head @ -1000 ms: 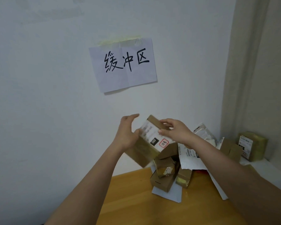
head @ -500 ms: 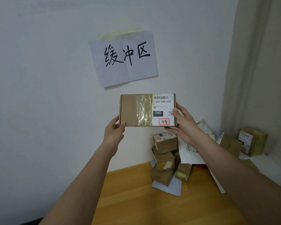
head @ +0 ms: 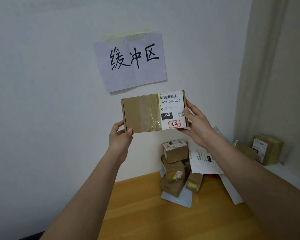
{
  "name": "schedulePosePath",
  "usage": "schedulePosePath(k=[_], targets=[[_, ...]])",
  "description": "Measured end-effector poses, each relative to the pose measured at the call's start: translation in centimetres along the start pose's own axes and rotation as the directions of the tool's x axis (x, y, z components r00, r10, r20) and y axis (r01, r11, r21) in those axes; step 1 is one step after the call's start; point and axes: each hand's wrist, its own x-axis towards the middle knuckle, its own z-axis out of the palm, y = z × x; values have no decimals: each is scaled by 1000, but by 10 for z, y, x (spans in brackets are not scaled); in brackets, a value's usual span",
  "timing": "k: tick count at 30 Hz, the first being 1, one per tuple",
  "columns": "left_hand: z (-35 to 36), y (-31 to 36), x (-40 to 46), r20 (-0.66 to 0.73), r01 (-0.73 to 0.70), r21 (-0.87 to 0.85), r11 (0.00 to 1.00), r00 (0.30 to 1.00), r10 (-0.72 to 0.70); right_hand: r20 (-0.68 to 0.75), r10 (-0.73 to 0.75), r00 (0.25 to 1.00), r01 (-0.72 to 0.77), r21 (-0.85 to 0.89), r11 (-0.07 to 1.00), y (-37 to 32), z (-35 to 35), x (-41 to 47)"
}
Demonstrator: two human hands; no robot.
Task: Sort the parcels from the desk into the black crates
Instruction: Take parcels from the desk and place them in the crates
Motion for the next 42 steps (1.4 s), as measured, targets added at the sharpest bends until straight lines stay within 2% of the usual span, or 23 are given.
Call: schedulePosePath(k=[18, 23, 27, 34, 38, 42], targets=[[12, -16, -7, -20, 57, -26, 998, 998, -57, -13, 40, 999, -40, -33, 999, 4, -18, -3], [-1, -37, -8, -31, 132, -45, 990, 991, -134, -5, 123, 992, -123, -124, 985, 27, -22, -3], [-22, -78, -16, -114, 196, -41, 980, 973, -200, 46, 286, 957, -271, -202, 941, 68, -20, -5], [-92, -144, -71, -376, 370, -106, 923, 844, -382, 125, 516, 847, -436, -392, 810, 154, 11, -17], [-145, -156, -106, -500, 412, -110, 904, 763, -409, 187, 614, 767, -488, -453, 746, 198, 52, -37], [-203, -160, -146, -624, 431, -120, 894, 668, -406, 262, 679, 686, -480, -538, 693, 228, 104, -71]])
